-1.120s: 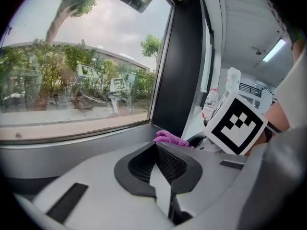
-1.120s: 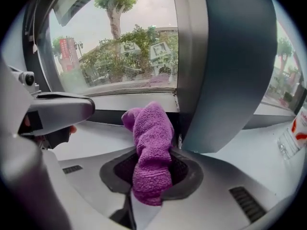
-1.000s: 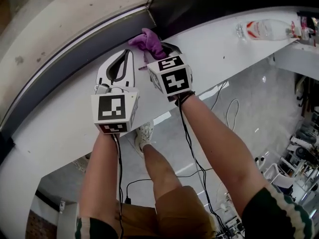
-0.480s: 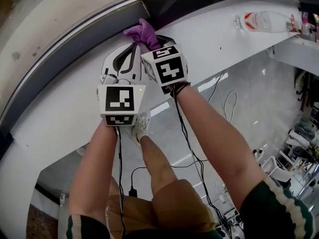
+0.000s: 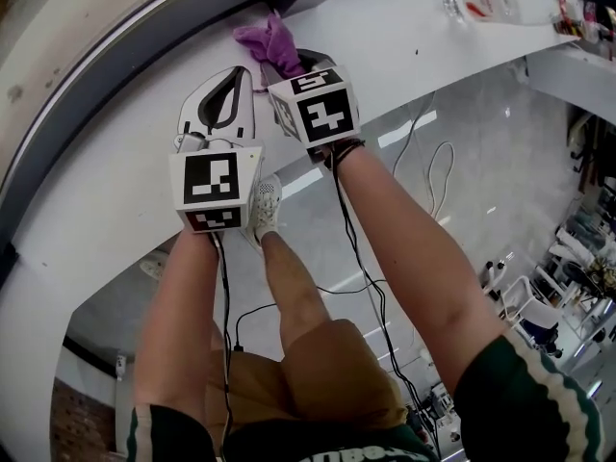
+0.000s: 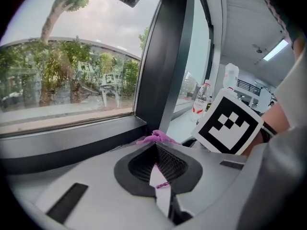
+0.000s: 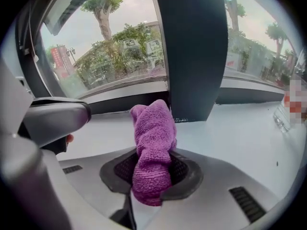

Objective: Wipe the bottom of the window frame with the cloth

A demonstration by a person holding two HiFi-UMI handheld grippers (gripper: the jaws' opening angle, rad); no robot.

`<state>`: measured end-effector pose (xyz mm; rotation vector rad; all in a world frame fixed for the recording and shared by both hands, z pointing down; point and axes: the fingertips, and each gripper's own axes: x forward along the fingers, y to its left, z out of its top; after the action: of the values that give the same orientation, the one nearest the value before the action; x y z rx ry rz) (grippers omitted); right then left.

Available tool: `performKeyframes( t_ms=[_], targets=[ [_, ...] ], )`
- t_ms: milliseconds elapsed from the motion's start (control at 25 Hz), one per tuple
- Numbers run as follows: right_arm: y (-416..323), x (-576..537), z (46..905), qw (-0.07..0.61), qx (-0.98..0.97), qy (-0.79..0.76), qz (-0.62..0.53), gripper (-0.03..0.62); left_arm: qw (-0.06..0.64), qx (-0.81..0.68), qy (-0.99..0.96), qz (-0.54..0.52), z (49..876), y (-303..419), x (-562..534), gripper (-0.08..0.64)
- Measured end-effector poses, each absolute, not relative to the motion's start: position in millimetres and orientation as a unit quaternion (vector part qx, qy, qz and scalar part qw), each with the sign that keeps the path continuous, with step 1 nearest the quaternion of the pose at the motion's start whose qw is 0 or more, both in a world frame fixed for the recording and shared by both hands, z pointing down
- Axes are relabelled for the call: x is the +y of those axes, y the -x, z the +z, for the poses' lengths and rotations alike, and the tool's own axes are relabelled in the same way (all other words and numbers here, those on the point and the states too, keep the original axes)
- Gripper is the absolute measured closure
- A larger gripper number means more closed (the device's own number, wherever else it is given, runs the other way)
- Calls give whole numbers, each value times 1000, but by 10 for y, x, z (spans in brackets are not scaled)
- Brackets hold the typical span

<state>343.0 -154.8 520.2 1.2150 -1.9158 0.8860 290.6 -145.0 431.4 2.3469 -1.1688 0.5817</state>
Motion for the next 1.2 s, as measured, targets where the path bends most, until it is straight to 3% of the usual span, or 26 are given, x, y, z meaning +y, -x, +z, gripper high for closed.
performKeyframes(
  t_ms=[1200],
  targets=[
    [-3696,-104,5157,348,-753,-455,325,477,262,-389,-848,246,4721,-3212,-410,551]
  ],
)
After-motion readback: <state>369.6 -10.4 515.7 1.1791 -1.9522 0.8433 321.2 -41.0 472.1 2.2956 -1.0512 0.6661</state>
